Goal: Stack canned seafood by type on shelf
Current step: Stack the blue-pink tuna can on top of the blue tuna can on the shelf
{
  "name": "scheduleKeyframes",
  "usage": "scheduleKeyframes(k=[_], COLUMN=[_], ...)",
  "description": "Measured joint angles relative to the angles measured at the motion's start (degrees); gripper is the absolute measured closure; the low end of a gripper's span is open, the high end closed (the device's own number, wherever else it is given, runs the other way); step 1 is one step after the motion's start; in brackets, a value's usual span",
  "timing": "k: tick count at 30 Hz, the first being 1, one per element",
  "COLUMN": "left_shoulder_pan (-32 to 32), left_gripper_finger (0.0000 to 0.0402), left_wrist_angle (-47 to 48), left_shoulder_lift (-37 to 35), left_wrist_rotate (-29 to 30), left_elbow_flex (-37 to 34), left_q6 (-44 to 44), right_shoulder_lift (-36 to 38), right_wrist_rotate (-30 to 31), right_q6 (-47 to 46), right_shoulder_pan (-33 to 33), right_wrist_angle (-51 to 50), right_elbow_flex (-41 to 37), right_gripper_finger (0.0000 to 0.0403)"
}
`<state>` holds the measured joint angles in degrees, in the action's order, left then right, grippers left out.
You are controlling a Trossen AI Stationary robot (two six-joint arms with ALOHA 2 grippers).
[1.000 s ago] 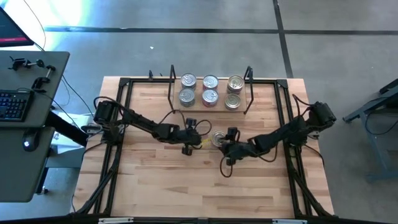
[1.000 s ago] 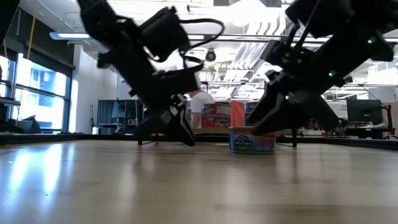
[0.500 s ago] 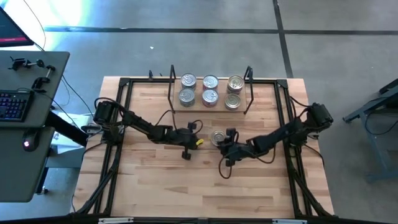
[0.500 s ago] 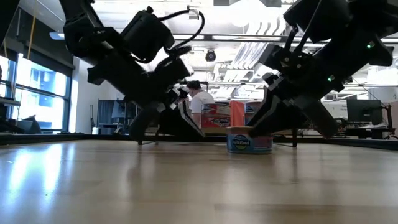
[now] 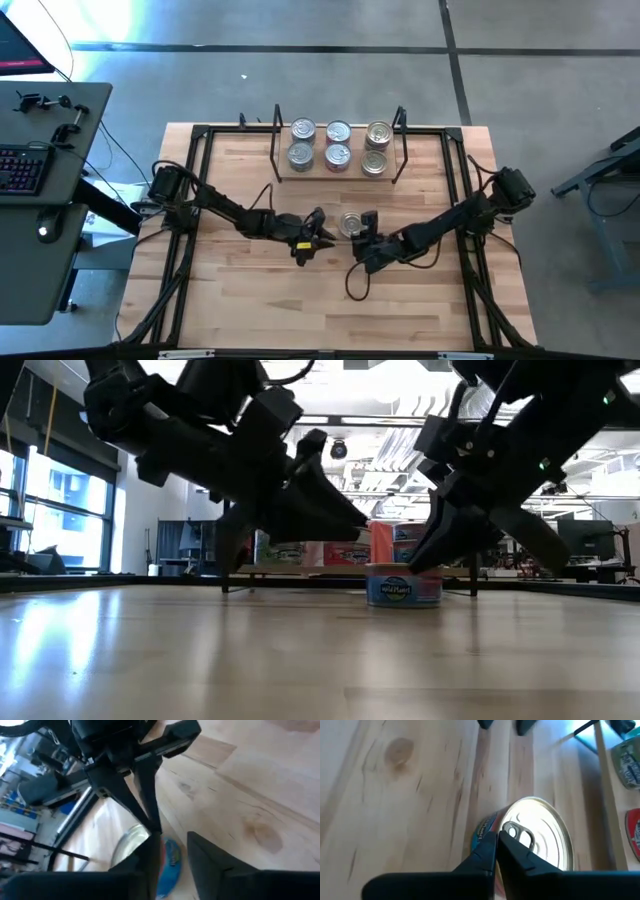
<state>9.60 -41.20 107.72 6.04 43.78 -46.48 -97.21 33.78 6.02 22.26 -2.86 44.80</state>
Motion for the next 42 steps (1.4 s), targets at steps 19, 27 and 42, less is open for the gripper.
scheduleKeyframes(k=[19, 27, 42], left_shoulder_pan=[-4.4, -4.2, -0.9], left_gripper_finger=[0.0281, 0.0382, 0.0401], left_wrist_angle=[-0.9, -0.7, -2.2], left_shoulder_lift=[7.5, 7.6, 7.5], left_wrist_rotate=[-0.7, 0.0, 1.1], left_elbow_flex=[3.4, 3.4, 3.3], left_q6=[-4.5, -4.4, -3.8], right_shoulder_lift=[-0.1, 0.0, -4.7], right_wrist_rotate=[0.2, 0.1, 0.3], right_q6=[-2.3, -3.6, 10.2], right_shoulder_pan=[0.4, -0.1, 0.6], right_wrist_angle=[-1.2, 0.1, 4.8], right_elbow_flex=[3.1, 3.1, 3.1], right_gripper_finger=[0.0402, 0.0397, 0.0223])
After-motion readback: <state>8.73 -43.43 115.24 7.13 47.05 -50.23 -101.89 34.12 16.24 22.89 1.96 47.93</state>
